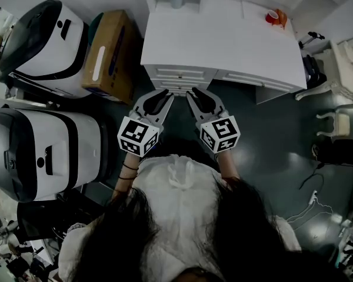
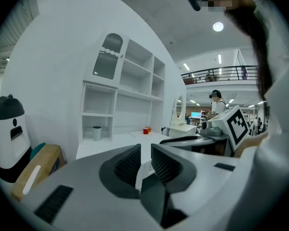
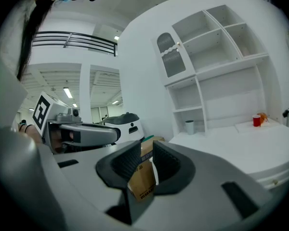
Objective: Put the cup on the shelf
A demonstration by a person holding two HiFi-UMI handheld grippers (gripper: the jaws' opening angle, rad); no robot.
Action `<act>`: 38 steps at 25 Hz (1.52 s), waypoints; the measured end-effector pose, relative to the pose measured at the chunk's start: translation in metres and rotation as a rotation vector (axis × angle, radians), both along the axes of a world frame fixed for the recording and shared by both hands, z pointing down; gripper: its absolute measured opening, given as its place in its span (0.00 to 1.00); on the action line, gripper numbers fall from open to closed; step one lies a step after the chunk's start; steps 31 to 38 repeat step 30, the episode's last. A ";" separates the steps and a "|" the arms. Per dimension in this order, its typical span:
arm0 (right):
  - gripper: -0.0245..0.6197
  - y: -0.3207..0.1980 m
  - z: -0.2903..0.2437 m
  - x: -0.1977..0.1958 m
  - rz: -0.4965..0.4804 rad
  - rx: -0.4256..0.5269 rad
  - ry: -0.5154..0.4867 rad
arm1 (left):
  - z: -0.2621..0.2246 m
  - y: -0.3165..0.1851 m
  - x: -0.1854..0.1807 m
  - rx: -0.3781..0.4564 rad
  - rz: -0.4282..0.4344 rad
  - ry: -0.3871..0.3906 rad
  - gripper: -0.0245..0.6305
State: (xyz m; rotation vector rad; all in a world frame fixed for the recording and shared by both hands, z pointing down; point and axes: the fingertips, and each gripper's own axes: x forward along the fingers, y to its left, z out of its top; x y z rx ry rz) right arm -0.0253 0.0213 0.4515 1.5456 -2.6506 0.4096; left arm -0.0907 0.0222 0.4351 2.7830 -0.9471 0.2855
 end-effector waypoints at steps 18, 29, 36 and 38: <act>0.16 0.017 -0.004 -0.065 0.024 -0.009 0.075 | -0.002 0.004 -0.079 -0.004 -0.015 0.048 0.15; 0.16 0.021 -0.004 -0.059 0.061 -0.001 0.100 | -0.008 -0.005 -0.095 0.025 -0.035 0.053 0.15; 0.16 0.019 -0.005 -0.057 0.066 0.003 0.101 | -0.010 -0.008 -0.097 0.031 -0.040 0.053 0.15; 0.16 0.019 -0.005 -0.057 0.066 0.003 0.101 | -0.010 -0.008 -0.097 0.031 -0.040 0.053 0.15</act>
